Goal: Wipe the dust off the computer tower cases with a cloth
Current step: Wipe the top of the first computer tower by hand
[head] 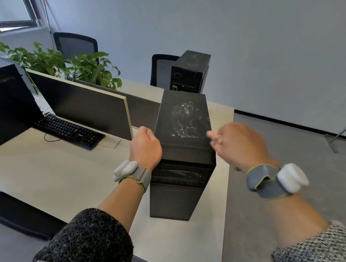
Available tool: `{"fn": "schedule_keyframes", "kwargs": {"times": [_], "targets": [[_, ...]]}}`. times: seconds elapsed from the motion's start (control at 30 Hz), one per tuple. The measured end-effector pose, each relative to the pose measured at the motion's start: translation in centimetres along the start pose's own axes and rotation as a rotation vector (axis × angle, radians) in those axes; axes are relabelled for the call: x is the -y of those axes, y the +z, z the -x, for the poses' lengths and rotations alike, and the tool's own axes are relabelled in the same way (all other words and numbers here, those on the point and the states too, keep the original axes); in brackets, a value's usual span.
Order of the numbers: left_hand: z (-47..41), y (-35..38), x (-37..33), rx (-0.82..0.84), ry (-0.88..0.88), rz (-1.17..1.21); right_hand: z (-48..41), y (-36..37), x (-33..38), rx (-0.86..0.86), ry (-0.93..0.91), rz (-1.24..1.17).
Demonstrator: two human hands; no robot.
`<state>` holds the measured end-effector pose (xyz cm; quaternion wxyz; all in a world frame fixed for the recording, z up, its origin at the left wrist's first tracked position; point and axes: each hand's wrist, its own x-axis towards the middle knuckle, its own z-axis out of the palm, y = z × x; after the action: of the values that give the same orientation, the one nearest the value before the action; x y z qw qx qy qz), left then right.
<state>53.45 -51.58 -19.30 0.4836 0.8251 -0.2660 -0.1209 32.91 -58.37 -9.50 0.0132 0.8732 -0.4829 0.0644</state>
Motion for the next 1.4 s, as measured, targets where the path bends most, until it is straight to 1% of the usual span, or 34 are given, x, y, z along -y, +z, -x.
{"fn": "schedule_keyframes", "kwargs": {"times": [0.07, 0.17, 0.23, 0.33, 0.43, 0.57, 0.63, 0.7, 0.77, 0.8, 0.87, 0.93, 1.03, 1.13, 1.23, 1.3, 1.33, 1.4], "targets": [[-0.1, 0.1, 0.1, 0.003, -0.001, -0.006, -0.3, -0.6, 0.1, -0.039, 0.004, 0.000], [-0.1, 0.2, 0.1, 0.008, 0.003, -0.009, -1.2, -0.4, 3.5, -0.079, -0.171, -0.136], [-0.2, 0.2, 0.3, 0.011, -0.003, -0.007, -1.9, 0.7, 6.5, -0.072, -0.305, -0.201], [-0.3, 0.1, 0.4, 0.017, -0.014, 0.007, -2.6, 2.1, 9.1, -0.011, -0.381, -0.216], [-0.3, 0.0, 0.3, 0.013, -0.017, -0.014, -2.5, 2.3, 7.6, 0.007, -0.300, -0.154], [-0.2, 0.0, 0.2, 0.003, -0.003, 0.013, -1.8, 0.6, 1.3, 0.047, -0.028, -0.030], [-0.2, -0.1, 0.1, -0.003, 0.009, 0.020, -1.6, -0.2, -0.3, 0.051, 0.060, 0.055], [-0.1, 0.0, 0.0, -0.004, 0.011, 0.014, -1.7, -0.4, 0.1, -0.019, 0.031, 0.084], [-0.1, 0.0, -0.1, 0.004, 0.019, 0.021, -1.7, -0.5, 2.4, -0.119, -0.112, 0.011], [-0.1, 0.0, -0.1, 0.006, 0.022, 0.021, -1.7, -0.6, 4.1, -0.135, -0.202, -0.041], [-0.3, 0.0, 0.1, 0.007, 0.032, 0.006, -2.0, 0.1, 7.5, -0.130, -0.335, -0.126], [-0.4, 0.0, 0.2, 0.020, 0.037, -0.005, -2.7, 1.4, 9.8, -0.072, -0.360, -0.132], [-0.4, 0.0, 0.2, 0.019, 0.036, -0.028, -3.2, 2.8, 9.1, -0.035, -0.295, -0.189], [-0.4, -0.1, 0.4, 0.014, 0.037, -0.028, -2.3, 2.5, 4.7, -0.028, -0.211, -0.163], [-0.3, 0.0, 0.2, 0.009, 0.047, -0.034, -1.9, 1.3, -0.9, -0.013, 0.049, -0.142], [-0.3, 0.0, 0.1, 0.001, 0.058, -0.035, -2.2, 0.7, -2.5, -0.040, 0.141, -0.079], [-0.3, 0.1, 0.1, 0.003, 0.061, -0.032, -2.4, 0.3, -2.4, -0.082, 0.133, -0.095], [-0.3, 0.2, 0.1, 0.010, 0.059, -0.032, -3.1, 0.1, -0.2, -0.135, 0.010, -0.159]]}}
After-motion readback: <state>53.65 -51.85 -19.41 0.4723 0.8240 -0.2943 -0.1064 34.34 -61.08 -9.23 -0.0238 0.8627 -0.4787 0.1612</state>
